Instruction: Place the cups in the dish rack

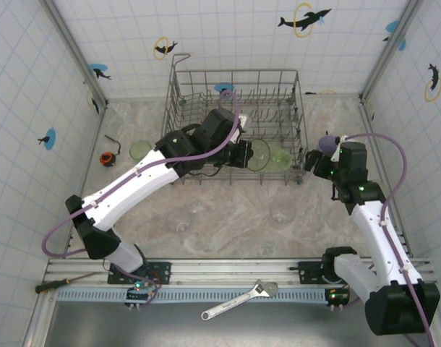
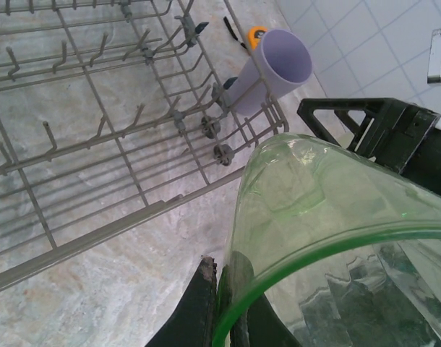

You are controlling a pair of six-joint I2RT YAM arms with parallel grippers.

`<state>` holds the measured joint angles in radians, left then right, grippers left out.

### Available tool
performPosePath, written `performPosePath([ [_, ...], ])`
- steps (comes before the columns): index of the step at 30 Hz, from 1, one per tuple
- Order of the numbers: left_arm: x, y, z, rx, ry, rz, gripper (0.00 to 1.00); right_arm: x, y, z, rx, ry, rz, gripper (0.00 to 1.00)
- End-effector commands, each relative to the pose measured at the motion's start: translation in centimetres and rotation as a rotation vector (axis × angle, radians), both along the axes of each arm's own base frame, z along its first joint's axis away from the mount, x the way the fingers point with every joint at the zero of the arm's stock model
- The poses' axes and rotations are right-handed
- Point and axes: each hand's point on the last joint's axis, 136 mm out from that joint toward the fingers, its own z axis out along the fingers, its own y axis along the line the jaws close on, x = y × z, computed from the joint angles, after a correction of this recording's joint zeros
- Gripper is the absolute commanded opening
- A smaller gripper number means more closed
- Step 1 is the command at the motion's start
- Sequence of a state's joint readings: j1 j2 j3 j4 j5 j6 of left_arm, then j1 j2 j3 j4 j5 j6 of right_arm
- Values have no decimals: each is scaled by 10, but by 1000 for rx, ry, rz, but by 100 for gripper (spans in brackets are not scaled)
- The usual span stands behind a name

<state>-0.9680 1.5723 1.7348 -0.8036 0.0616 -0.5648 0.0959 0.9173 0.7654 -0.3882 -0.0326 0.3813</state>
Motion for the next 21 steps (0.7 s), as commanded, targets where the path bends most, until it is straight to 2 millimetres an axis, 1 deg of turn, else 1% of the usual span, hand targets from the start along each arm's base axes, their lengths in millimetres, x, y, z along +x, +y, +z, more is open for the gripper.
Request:
performPosePath([
  [1,-1,-7,15,-18,-46,-39,0,8,3,29,29,-66,17,100],
  [5,5,-7,28,-30,-103,-40,0,13,4,38,46,-83,16,100],
  [8,10,-8,38,-40,-155,-41,0,19,7,49,67,-105,25,100],
  [11,17,-7,43,-33,-206,-31,0,26,10,62,89,-134,36,100],
  [14,29,-3,45,-27,-241,-6,0,34,16,76,119,-169,56,100],
  [18,47,1,45,-44,-250,15,0,42,25,89,168,-204,90,100],
  [21,64,6,46,-71,-247,30,0,47,32,96,212,-228,123,100],
])
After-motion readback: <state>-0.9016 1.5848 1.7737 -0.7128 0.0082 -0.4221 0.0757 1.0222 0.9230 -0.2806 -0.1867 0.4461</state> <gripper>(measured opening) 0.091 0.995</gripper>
